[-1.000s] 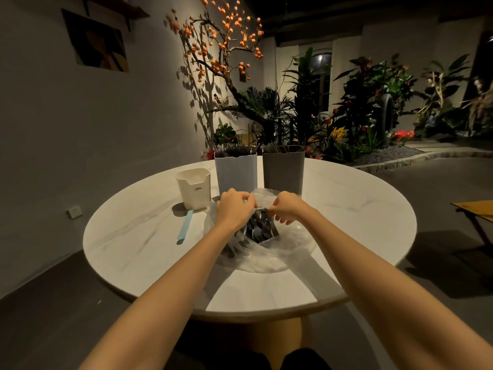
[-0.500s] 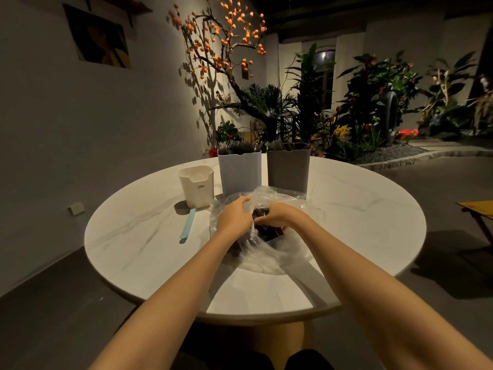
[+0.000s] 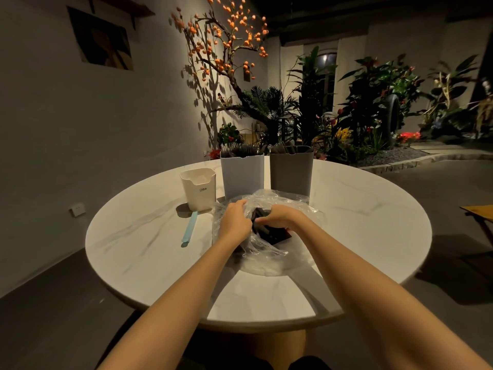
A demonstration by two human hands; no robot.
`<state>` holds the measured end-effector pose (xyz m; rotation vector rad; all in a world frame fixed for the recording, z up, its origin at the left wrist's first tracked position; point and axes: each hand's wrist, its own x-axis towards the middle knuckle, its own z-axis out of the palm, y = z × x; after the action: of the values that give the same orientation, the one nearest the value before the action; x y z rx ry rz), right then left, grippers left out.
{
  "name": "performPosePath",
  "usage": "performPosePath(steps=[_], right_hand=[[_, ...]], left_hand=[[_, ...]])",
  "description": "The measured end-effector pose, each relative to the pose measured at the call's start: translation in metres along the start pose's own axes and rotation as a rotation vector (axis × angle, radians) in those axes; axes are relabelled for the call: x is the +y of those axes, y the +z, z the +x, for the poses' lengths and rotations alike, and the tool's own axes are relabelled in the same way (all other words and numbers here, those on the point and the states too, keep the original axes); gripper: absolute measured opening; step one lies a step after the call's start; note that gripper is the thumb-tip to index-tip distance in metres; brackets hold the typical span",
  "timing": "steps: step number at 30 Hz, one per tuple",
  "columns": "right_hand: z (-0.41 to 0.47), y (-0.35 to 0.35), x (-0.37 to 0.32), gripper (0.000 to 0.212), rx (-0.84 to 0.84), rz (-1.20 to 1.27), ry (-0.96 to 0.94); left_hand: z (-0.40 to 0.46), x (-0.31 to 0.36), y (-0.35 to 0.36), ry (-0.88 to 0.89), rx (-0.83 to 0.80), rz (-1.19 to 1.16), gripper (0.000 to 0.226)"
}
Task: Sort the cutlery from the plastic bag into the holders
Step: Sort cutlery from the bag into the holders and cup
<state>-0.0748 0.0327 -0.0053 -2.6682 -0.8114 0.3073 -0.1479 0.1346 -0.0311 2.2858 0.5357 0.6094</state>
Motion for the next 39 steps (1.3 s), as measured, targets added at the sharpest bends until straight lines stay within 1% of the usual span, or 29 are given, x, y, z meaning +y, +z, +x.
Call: performPosePath(steps=[2,10,16,19,24,30,34,39], right_hand=[[0.001,0.002,-0.001,0.050,-0.002,0.003,-0.001],[0.008,0.004,-0.005,0.027,-0.044,-0.007,0.074],[0.010,0.010,-0.008,0.037,-0.027,-0.071,0.090],[0.011,0.008,-0.007,0.035,-0.048,-0.091,0.113],[0.010,0.009,-0.002,0.035,0.001,-0.089,0.123],[0.012,0.000,0.002,0.032,0.003,-0.036,0.141],[0.009,-0.012,0.001,0.033,-0.040,0.059,0.153],[0.006,-0.020,0.002,0.014,-0.134,0.211,0.182]], left_hand=[[0.000,0.000,0.000,-0.004,0.005,-0.005,0.056],[0.000,-0.002,0.000,-0.015,0.004,-0.019,0.054],[0.000,-0.003,-0.001,-0.015,0.004,-0.005,0.051],[-0.001,-0.003,-0.002,-0.013,-0.002,0.006,0.051],[-0.002,-0.003,-0.004,-0.018,-0.021,0.012,0.050],[0.000,-0.004,-0.006,0.003,-0.019,0.032,0.041],[0.002,-0.004,-0.008,0.023,0.023,0.008,0.030],[0.002,-0.004,-0.005,0.086,0.108,0.027,0.023]])
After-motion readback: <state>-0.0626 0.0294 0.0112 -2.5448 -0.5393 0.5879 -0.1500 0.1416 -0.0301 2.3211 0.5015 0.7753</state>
